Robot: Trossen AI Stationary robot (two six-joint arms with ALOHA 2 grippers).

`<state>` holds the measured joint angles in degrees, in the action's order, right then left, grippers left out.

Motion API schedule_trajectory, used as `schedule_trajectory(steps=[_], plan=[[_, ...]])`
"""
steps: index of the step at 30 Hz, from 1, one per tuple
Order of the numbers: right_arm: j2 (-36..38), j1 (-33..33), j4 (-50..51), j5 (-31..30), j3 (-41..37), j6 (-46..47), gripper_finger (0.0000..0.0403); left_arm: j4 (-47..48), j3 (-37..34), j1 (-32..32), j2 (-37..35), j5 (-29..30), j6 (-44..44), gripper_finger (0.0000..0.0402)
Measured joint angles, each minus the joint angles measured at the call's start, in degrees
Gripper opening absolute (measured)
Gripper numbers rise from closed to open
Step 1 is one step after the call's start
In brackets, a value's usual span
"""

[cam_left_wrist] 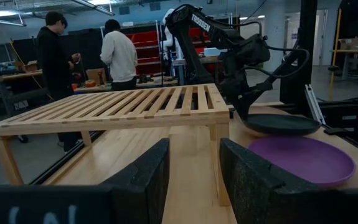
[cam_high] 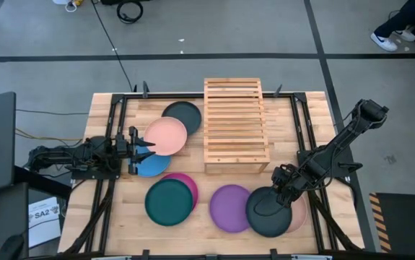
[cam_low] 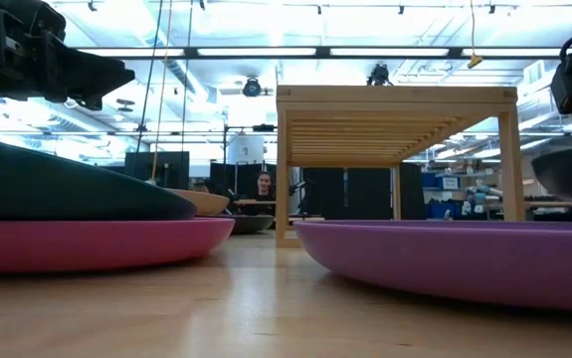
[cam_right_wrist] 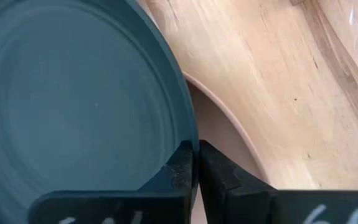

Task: Place and stack plates onto a shelf
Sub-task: Put the bottom black plate on the shelf

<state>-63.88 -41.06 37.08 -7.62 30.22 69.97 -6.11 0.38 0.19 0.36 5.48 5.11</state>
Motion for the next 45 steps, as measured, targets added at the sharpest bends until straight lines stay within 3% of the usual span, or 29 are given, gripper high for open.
schedule_trajectory(steps=[15, 32, 38, 45], plan=[[1.03, 0.00, -0.68, 1.75, 0.00, 0.22, 0.0017, 0.00, -0.02, 0.00, 0.02, 0.01, 0.01, 0.0146], [13.10, 0.00, -7.97, 1.73, 0.03, 1.01, 0.0017, 0.01, -0.01, 0.00, 0.01, 0.01, 0.00, 0.0146], [14.48, 1.68, -7.53, 1.73, 5.06, 0.22, 0.0017, 0.01, -0.01, 0.01, 0.02, 0.01, 0.00, 0.0146], [13.70, 7.00, -4.04, 1.27, 14.56, -6.96, 0.0016, 0.01, -0.01, 0.00, 0.00, 0.01, 0.01, 0.0146]])
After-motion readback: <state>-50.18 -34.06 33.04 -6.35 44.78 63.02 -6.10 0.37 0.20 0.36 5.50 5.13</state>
